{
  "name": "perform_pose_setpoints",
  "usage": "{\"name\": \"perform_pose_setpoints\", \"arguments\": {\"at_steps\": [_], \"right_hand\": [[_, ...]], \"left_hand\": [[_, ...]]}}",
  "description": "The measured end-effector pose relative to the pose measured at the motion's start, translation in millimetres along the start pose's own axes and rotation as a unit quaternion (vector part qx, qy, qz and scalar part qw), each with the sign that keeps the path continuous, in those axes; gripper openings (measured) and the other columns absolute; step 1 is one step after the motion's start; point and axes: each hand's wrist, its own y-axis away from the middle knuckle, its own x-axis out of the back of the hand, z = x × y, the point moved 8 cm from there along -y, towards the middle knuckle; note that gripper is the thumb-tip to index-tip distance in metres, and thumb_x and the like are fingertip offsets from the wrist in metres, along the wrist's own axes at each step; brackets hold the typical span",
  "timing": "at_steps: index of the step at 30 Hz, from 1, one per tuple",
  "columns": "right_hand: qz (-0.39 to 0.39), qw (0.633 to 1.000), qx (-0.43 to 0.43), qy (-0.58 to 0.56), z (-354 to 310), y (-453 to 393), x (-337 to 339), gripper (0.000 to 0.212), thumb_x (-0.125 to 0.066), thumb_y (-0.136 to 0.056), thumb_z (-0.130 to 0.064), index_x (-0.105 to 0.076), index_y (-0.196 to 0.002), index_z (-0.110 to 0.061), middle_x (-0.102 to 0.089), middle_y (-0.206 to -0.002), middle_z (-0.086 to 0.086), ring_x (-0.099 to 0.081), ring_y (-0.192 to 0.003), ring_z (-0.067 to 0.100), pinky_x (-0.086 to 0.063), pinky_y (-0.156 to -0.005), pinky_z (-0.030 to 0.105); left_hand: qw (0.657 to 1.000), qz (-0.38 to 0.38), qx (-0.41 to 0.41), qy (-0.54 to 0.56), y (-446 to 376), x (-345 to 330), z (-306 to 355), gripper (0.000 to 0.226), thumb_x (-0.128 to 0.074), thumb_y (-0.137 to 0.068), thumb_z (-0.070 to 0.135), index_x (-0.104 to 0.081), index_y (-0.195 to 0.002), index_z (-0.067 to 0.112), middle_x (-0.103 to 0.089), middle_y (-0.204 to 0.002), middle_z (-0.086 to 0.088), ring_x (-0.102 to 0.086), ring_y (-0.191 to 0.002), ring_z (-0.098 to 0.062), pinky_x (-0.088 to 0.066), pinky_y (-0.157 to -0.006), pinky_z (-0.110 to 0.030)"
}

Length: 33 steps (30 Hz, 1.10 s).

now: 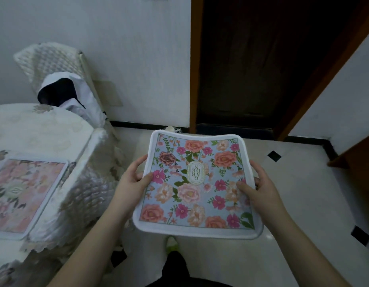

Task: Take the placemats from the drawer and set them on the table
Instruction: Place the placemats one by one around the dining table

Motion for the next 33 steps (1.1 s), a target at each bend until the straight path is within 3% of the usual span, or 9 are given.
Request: {"name": "perform_pose_setpoints", "arguments": {"at_steps": [4, 6, 10, 13, 17, 21, 24, 29, 33], "right_hand": [[-0.026, 1.000, 0.011, -0.002, -25.5, -50.0, -40.3, 0.059, -0.067, -0.089, -0.009, -0.044, -0.132, -0.042, -0.073, -0.100, -0.002, -0.074, -0.080, 0.017, -0.060, -0.061, 0.031], [-0.037, 0.999, 0.014, -0.004, -39.7, -72.9, -59.5, 0.058, -0.067, -0.089, -0.009, -0.046, -0.132, -0.041, -0.074, -0.100, 0.000, -0.074, -0.082, 0.020, -0.061, -0.065, 0.037], [-0.045, 0.999, 0.015, -0.018, -67.6, -115.0, -93.4, 0.055, -0.067, -0.090, -0.009, -0.048, -0.133, -0.037, -0.074, -0.102, 0.003, -0.074, -0.084, 0.024, -0.061, -0.069, 0.045], [-0.043, 0.999, 0.024, -0.017, -86.3, -143.1, -118.1, 0.053, -0.067, -0.089, -0.010, -0.049, -0.126, -0.043, -0.074, -0.102, 0.002, -0.074, -0.083, 0.022, -0.061, -0.065, 0.041], [-0.043, 0.999, 0.026, -0.012, -100.1, -177.0, -140.4, 0.054, -0.068, -0.089, -0.010, -0.048, -0.116, -0.053, -0.074, -0.100, 0.000, -0.074, -0.082, 0.020, -0.061, -0.062, 0.035], [-0.047, 0.999, 0.018, -0.001, -105.5, -218.6, -158.1, 0.060, -0.068, -0.089, -0.011, -0.043, -0.136, -0.039, -0.072, -0.105, 0.001, -0.074, -0.082, 0.018, -0.061, -0.061, 0.034], [-0.055, 0.998, 0.024, 0.000, -115.5, -256.7, -170.0, 0.057, -0.067, -0.089, -0.010, -0.044, -0.131, -0.040, -0.071, -0.102, -0.001, -0.074, -0.081, 0.015, -0.061, -0.060, 0.034], [-0.089, 0.996, 0.022, 0.005, -127.8, -333.6, -194.0, 0.064, -0.069, -0.088, -0.013, -0.041, -0.140, -0.038, -0.069, -0.111, 0.000, -0.073, -0.088, 0.017, -0.061, -0.074, 0.047], [-0.132, 0.991, 0.018, 0.001, -150.3, -384.0, -215.9, 0.063, -0.069, -0.089, -0.013, -0.040, -0.139, -0.039, -0.069, -0.109, -0.002, -0.074, -0.084, 0.016, -0.062, -0.066, 0.038]], "left_hand": [[1.000, 0.027, -0.004, 0.007, -44.8, 29.6, 11.9, 0.049, -0.062, -0.097, 0.017, -0.047, -0.137, 0.040, -0.077, -0.087, -0.010, -0.076, -0.076, -0.030, -0.062, -0.069, -0.047], [0.999, 0.033, -0.012, 0.019, -68.6, 47.9, 23.2, 0.049, -0.062, -0.097, 0.015, -0.048, -0.137, 0.038, -0.078, -0.087, -0.009, -0.076, -0.076, -0.029, -0.062, -0.065, -0.043], [0.999, 0.028, -0.019, 0.035, -116.7, 78.8, 49.1, 0.048, -0.063, -0.096, 0.016, -0.048, -0.136, 0.038, -0.078, -0.087, -0.010, -0.076, -0.078, -0.031, -0.062, -0.070, -0.048], [0.999, 0.030, -0.022, 0.031, -147.7, 95.2, 64.2, 0.048, -0.062, -0.097, 0.016, -0.046, -0.137, 0.039, -0.078, -0.088, -0.007, -0.076, -0.077, -0.027, -0.063, -0.068, -0.044], [0.998, 0.038, -0.025, 0.041, -181.3, 111.9, 73.1, 0.049, -0.061, -0.097, 0.014, -0.047, -0.138, 0.037, -0.078, -0.090, -0.010, -0.076, -0.081, -0.030, -0.062, -0.073, -0.051], [0.998, 0.044, -0.024, 0.035, -222.5, 119.4, 81.1, 0.048, -0.062, -0.097, 0.016, -0.048, -0.137, 0.039, -0.078, -0.093, -0.009, -0.076, -0.084, -0.031, -0.060, -0.078, -0.054], [0.998, 0.056, -0.019, 0.028, -253.0, 122.6, 89.2, 0.048, -0.062, -0.097, 0.019, -0.047, -0.137, 0.041, -0.078, -0.091, -0.006, -0.076, -0.082, -0.029, -0.061, -0.077, -0.052], [0.994, 0.104, -0.005, 0.021, -300.5, 132.4, 101.6, 0.050, -0.062, -0.097, 0.020, -0.045, -0.140, 0.040, -0.078, -0.091, -0.004, -0.077, -0.081, -0.026, -0.061, -0.076, -0.050], [0.989, 0.146, 0.007, 0.038, -331.3, 139.0, 111.8, 0.050, -0.062, -0.097, 0.018, -0.047, -0.139, 0.040, -0.078, -0.093, -0.007, -0.076, -0.082, -0.028, -0.061, -0.077, -0.052]]}}
